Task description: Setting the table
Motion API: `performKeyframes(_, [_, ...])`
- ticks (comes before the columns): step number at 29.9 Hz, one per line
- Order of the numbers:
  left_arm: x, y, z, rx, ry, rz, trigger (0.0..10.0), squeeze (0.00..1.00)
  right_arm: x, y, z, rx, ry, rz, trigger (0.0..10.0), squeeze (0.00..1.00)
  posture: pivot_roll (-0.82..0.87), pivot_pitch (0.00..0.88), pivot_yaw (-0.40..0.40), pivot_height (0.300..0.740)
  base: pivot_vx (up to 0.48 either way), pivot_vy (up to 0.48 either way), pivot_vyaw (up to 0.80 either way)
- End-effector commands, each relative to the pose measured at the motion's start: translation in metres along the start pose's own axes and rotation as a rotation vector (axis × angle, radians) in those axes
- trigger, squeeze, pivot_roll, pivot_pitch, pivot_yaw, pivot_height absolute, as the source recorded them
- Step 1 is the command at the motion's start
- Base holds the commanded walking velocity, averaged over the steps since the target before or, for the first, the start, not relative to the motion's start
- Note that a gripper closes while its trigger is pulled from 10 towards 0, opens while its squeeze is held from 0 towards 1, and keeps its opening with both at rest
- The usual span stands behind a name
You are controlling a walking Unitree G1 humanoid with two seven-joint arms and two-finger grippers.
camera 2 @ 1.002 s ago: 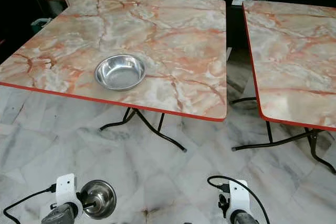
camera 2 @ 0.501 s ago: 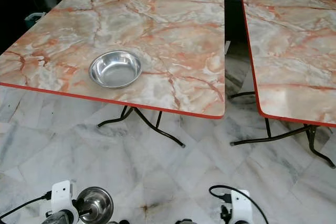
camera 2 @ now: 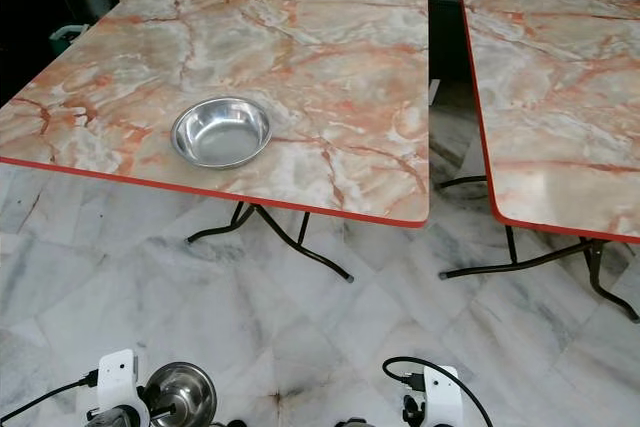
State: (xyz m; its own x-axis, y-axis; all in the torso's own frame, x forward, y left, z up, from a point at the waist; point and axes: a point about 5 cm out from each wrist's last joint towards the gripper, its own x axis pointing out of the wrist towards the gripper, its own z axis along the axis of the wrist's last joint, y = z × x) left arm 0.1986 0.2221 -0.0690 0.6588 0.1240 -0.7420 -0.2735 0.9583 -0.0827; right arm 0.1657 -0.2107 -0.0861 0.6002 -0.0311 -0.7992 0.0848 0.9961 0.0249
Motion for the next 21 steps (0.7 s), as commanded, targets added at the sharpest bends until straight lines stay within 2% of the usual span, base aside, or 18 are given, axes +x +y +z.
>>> performKeyframes(1, [-0.002,0.002,-0.011,0.022,0.041,0.005,10.0,0.00,-0.001,0.002,-0.003,0.011,0.002,0.000,10.0,0.00,-0.06,0.117,0.000,0.740,0.000,0.000,0.00])
performKeyframes(5, [-0.002,0.002,-0.010,0.023,0.037,0.005,10.0,0.00,0.000,0.005,-0.003,0.025,0.003,0.005,10.0,0.00,-0.05,0.121,-0.001,0.740,0.000,0.000,0.00])
performKeyframes(9, [-0.001,0.000,-0.005,0.019,0.020,0.003,10.0,0.00,0.001,0.007,-0.002,0.027,0.004,0.005,10.0,0.00,-0.05,0.136,-0.001,0.740,0.000,0.000,-0.57])
performKeyframes(14, [0.002,-0.004,0.003,0.015,0.001,-0.002,10.0,0.00,0.002,0.009,0.001,0.026,-0.010,0.005,10.0,0.00,-0.05,0.146,0.000,0.740,0.000,0.000,0.00])
performKeyframes(21, [0.003,-0.006,0.010,0.011,-0.016,-0.007,10.0,0.00,0.003,0.013,0.003,0.041,-0.016,0.011,10.0,0.00,-0.04,0.158,0.002,0.740,0.000,0.341,0.00])
